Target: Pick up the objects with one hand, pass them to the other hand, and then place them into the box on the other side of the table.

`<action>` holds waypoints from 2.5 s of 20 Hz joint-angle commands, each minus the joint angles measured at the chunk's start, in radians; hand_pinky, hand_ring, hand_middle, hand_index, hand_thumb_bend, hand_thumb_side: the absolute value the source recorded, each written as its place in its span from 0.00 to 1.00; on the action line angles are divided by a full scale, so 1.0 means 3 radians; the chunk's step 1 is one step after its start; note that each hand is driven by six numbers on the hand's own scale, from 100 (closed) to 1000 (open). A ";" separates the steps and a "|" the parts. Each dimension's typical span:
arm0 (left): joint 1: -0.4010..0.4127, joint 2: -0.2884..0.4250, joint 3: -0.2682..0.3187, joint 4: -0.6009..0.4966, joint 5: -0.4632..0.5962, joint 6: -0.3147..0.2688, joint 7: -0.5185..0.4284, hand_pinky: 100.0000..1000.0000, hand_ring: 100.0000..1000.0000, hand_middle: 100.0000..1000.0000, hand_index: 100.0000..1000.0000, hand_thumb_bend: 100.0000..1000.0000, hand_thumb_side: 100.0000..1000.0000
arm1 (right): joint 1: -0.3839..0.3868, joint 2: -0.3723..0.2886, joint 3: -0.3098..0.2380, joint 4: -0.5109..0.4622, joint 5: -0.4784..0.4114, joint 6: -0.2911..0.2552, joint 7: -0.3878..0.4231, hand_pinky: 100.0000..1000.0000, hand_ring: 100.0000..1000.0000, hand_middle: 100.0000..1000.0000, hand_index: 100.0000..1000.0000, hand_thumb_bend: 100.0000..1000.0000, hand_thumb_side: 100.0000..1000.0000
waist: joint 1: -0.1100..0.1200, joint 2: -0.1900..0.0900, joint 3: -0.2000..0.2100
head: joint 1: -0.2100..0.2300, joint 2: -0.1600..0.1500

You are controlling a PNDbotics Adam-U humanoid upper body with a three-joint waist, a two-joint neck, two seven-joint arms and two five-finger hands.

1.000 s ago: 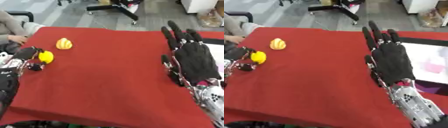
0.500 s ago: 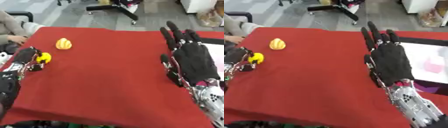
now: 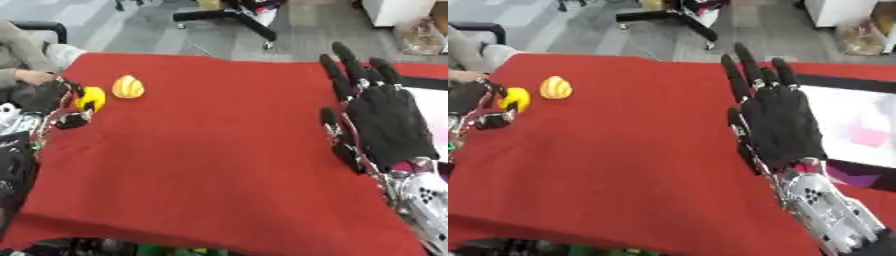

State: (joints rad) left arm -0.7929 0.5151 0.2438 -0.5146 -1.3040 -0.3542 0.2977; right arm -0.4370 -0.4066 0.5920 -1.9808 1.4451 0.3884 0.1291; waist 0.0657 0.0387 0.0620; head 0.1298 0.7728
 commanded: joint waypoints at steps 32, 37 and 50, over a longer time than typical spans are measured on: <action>0.0335 -0.1240 -0.1228 -0.2392 0.4648 0.0225 -0.4015 0.51 0.24 0.09 0.23 0.00 0.27 | -0.0295 -0.0120 0.0177 -0.0064 -0.0379 -0.0447 -0.0551 0.90 0.63 1.00 1.00 0.25 0.00 | -0.0092 -0.0006 0.0013 | -0.0232 -0.0009; 0.0331 -0.1365 -0.1297 -0.2597 0.4859 0.0487 -0.4016 0.51 0.24 0.09 0.23 0.00 0.30 | -0.0283 -0.0120 0.0250 -0.0064 -0.0420 -0.0399 -0.0623 0.89 0.63 1.00 1.00 0.25 0.00 | -0.0103 0.0001 0.0020 | -0.0271 -0.0009; 0.0321 -0.1545 -0.1283 -0.2974 0.5133 0.0806 -0.4016 0.51 0.25 0.10 0.23 0.00 0.37 | -0.0271 -0.0114 0.0315 -0.0064 -0.0545 -0.0406 -0.0716 0.86 0.65 1.00 1.00 0.22 0.00 | -0.0103 0.0007 0.0019 | -0.0285 -0.0009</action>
State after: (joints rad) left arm -0.6773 0.0513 -0.1463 -1.3817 0.2239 -0.1196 -0.9070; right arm -0.5094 -0.4302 0.6909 -1.9808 1.2878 0.2652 -0.0797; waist 0.0365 0.0481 0.0679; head 0.0460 0.7728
